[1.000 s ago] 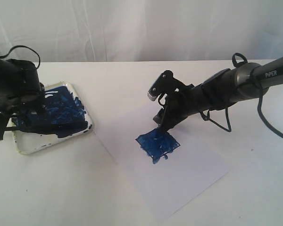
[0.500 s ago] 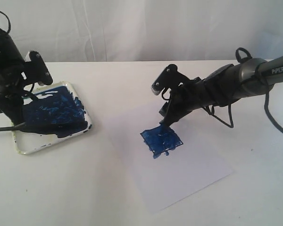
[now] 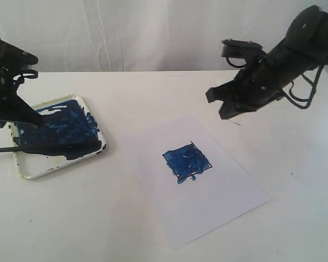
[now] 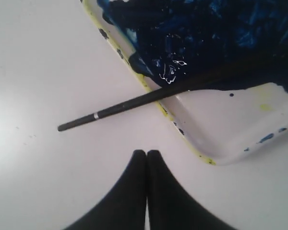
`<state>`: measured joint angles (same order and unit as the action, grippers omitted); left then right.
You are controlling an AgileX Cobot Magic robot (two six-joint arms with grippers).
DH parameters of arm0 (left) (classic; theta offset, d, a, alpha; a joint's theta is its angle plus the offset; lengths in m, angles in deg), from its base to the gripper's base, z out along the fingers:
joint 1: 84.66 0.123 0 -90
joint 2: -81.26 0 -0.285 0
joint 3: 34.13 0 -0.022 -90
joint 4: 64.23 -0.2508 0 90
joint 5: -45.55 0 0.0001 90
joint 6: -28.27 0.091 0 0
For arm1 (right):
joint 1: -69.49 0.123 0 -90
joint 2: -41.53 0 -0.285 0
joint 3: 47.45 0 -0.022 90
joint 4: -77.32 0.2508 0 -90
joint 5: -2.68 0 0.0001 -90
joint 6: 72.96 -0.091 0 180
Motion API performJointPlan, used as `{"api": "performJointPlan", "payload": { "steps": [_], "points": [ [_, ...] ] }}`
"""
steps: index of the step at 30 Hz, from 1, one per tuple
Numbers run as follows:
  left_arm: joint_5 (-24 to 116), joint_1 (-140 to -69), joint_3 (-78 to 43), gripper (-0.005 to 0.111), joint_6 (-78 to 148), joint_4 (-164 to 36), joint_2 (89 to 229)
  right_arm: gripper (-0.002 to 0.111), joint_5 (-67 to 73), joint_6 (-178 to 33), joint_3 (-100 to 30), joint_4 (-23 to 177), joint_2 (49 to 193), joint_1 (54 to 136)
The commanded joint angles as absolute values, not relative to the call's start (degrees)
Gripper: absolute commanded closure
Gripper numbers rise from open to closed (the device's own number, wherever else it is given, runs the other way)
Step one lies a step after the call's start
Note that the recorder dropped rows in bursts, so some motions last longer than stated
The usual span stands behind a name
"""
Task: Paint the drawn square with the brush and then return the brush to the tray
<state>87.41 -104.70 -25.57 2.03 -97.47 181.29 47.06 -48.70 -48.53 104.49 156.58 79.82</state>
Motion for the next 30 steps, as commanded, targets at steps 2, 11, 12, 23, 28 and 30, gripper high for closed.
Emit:
{"api": "performJointPlan", "payload": {
  "steps": [2, 11, 12, 23, 28, 30],
  "points": [
    [89.3, -100.2, -25.7, 0.107, 3.2, -86.0, 179.7, 0.108, 56.4, -58.3, -48.9, 92.7, 155.8, 75.6],
    [90.3, -96.7, -25.7, 0.107, 8.9, -76.3, 179.0, 0.108, 61.5, -58.4, -48.8, 92.5, 155.6, 72.0],
    [90.3, -96.2, -25.7, 0.107, 10.1, -74.3, 179.0, 0.108, 62.0, -58.4, -48.8, 92.5, 155.6, 71.7],
    [92.9, -91.0, -25.7, 0.107, 16.9, -69.3, 178.7, 0.108, 61.7, -58.4, -42.6, 91.8, 150.8, 66.5],
    [93.7, -90.4, -25.7, 0.107, 17.7, -69.8, 176.9, 0.108, 61.1, -58.3, -38.9, 89.1, 146.5, 65.7],
    [93.8, -90.4, -25.7, 0.107, 17.9, -69.8, 175.5, 0.108, 61.5, -58.3, -37.4, 88.5, 144.1, 65.7]
  ]
}}
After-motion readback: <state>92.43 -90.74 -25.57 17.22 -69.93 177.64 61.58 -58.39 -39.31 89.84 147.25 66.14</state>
